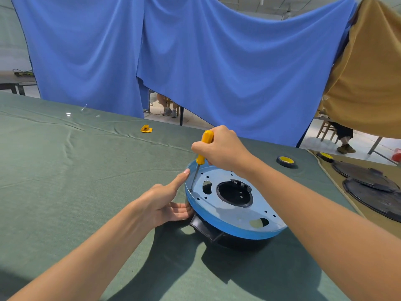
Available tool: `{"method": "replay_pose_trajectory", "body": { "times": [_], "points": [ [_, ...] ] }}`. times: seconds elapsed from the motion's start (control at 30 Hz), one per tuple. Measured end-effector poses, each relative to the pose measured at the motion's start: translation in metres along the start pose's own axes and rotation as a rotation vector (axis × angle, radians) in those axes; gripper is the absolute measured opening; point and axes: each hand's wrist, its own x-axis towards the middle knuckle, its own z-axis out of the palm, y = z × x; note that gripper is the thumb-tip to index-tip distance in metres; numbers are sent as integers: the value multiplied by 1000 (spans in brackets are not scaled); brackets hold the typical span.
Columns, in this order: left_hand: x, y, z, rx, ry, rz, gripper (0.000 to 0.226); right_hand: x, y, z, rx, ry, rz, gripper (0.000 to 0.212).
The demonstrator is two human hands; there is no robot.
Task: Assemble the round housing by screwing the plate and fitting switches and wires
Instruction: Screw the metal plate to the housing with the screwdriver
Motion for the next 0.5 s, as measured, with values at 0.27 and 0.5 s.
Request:
{"method": "replay_pose_trajectory", "body": {
  "times": [0.27, 0.5],
  "points": [
    [0, 0, 0, -7, -9, 7, 109, 9, -6, -7, -193, -37, -66, 25],
    [1, -1, -1, -8, -18, 22, 106, 11, -25, -20, -566, -302, -198, 27]
  ]
}}
